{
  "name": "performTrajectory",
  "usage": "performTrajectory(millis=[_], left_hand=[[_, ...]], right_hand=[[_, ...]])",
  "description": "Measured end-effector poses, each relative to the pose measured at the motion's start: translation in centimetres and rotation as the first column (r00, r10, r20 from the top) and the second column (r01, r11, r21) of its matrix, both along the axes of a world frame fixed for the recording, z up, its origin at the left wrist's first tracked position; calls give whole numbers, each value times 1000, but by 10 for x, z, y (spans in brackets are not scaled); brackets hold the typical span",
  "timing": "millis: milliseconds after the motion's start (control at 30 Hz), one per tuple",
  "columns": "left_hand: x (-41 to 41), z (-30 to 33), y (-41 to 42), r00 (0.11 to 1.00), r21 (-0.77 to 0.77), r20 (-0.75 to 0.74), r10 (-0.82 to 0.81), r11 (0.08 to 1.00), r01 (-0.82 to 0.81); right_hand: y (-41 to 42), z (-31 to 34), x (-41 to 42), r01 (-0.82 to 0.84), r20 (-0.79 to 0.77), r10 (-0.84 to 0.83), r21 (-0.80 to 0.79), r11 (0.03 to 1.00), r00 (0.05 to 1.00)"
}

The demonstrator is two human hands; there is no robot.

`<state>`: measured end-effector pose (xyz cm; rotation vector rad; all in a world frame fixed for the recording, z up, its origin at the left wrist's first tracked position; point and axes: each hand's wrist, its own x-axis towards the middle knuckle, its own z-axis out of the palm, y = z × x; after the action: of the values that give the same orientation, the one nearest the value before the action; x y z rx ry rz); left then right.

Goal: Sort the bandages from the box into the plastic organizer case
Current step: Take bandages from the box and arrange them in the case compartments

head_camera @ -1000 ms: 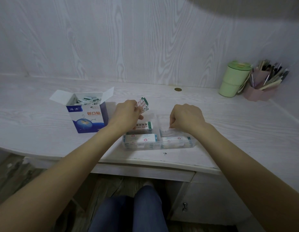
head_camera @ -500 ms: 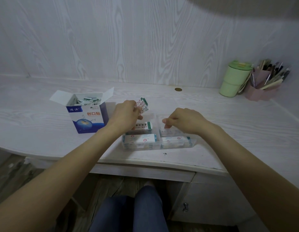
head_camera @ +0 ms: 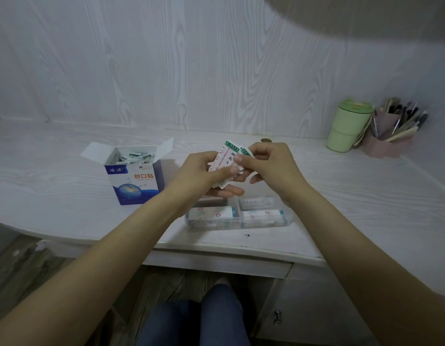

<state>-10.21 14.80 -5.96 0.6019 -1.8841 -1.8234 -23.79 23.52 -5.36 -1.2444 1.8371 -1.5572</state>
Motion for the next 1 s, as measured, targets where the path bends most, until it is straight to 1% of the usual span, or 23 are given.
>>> performTrajectory(millis=[100, 233, 267, 467, 567, 633, 733, 833, 1000], left_hand=[[1, 1, -1, 1000, 49, -1, 9, 999, -9], [-1, -1, -4, 989, -43, 30, 145, 989, -143], [-2, -1, -3, 985, -44, 24, 172, 984, -171], [-2, 1, -3, 957, 43, -48, 286, 958, -284], [-1, 2, -3, 934, 107, -92, 345, 936, -335], [0, 2, -2, 943, 93, -80, 324, 944, -316], [0, 3, 3, 976, 29, -66, 208, 978, -206], [-2, 4, 6, 983, 5, -80, 167, 986, -167], [-2, 3, 6, 989, 133, -82, 120, 985, -108]], right_hand=[[2, -2, 0, 31, -8, -31, -17, 999, 999], [5, -6, 2, 57, 7, -56, -47, 997, 998], [6, -7, 2, 57, 20, -56, -55, 997, 998], [10, -6, 4, 92, 95, -83, -96, 991, 992], [13, -4, 2, 142, 198, -112, -145, 979, 974], [13, -3, 1, 155, 252, -107, -177, 972, 962], [11, -4, 3, 148, 198, -117, -151, 977, 973], [7, -5, 6, 129, 158, -113, -96, 987, 981], [8, -9, 4, 156, 189, -134, -107, 982, 973]])
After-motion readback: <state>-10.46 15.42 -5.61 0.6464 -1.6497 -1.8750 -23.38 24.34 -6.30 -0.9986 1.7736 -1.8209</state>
